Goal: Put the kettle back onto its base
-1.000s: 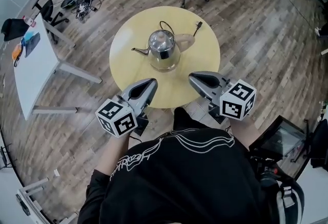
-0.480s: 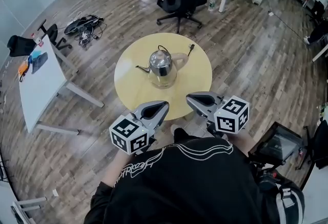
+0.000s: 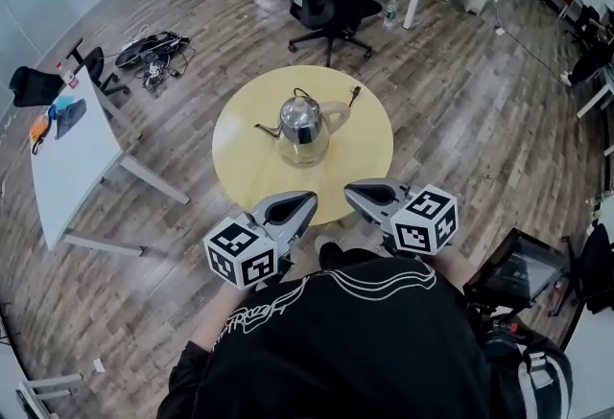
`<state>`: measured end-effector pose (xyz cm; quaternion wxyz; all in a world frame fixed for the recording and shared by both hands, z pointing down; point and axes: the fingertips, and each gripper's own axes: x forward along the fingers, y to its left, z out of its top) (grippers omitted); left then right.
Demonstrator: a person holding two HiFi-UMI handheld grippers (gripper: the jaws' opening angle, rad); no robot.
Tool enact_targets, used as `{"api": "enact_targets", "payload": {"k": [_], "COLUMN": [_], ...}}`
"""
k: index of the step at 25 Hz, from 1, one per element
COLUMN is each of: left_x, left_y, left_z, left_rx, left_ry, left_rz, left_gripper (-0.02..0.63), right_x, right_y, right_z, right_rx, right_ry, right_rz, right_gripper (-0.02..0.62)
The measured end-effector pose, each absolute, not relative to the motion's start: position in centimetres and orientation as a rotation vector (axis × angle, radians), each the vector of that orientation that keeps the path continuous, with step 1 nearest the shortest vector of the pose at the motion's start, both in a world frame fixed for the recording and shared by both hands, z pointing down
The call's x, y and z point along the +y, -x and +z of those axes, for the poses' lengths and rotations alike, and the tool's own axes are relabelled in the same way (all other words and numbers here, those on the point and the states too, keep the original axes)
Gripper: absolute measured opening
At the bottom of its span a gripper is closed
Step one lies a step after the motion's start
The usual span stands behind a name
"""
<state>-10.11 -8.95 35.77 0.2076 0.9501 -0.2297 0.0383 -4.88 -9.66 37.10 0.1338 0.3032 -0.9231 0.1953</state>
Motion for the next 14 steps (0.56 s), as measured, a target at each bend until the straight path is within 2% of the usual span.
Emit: {"api": "enact_targets", "payload": {"k": [14], "left_x": [-8.5], "left_y": [7.8], "left_z": [35.1], "left_rx": [-0.504], "left_ry": [-2.627], "left_rz": [-0.004], "left_gripper": [0.005], "right_x": [-8.7], "right_y": [2.9], "right_z": [37.4], "right_rx": [-2.659], "right_ry": [-0.903], "right_rz": [0.609], "right_gripper": [0.006]}}
